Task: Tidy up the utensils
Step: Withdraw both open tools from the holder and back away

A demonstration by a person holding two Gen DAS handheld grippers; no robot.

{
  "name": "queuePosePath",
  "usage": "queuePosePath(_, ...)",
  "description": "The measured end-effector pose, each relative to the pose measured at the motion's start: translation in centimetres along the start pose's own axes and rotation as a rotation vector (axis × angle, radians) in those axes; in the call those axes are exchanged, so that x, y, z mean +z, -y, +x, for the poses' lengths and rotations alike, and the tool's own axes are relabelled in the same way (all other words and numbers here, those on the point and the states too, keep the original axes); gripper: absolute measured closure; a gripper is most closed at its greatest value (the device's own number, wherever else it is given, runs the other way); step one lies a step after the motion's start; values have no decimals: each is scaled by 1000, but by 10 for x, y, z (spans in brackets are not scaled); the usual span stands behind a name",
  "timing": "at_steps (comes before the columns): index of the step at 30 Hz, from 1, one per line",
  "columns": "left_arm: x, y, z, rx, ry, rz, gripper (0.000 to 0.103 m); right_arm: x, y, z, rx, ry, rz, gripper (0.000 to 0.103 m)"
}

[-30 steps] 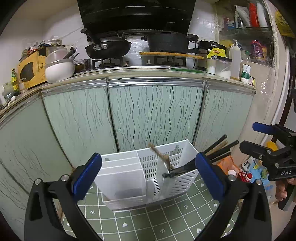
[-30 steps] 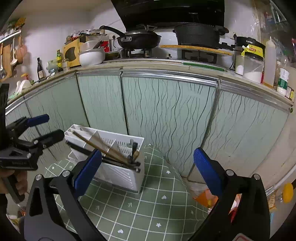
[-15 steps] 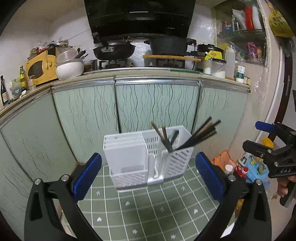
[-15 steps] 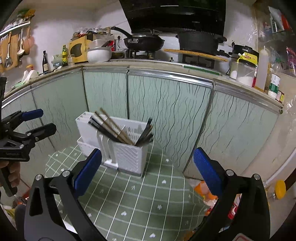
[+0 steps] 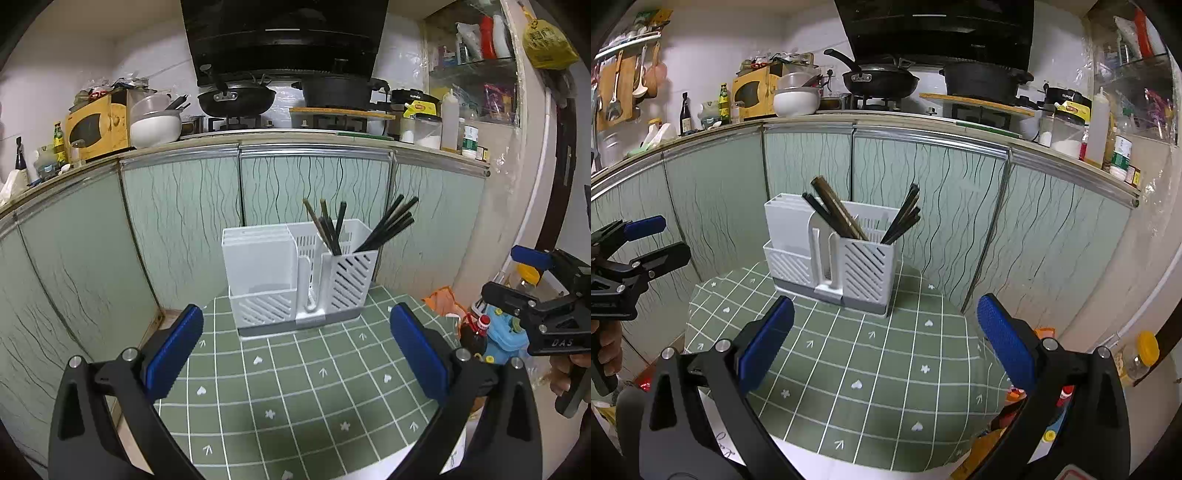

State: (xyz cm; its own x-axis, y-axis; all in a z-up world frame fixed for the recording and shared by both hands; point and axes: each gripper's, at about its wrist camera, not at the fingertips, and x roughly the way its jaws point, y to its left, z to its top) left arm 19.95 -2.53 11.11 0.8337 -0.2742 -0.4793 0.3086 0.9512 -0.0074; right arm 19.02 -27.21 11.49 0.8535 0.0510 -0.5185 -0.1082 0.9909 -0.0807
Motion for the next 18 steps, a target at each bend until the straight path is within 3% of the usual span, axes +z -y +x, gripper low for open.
queuePosePath(7,-32,-9,-14,17,-7,-29,5,-27,-11,-19,-59,40,-19,8)
queuePosePath(18,-78,-15,-22,39,-16,-84,5,-65,-23,-30,-55,32,-17,7)
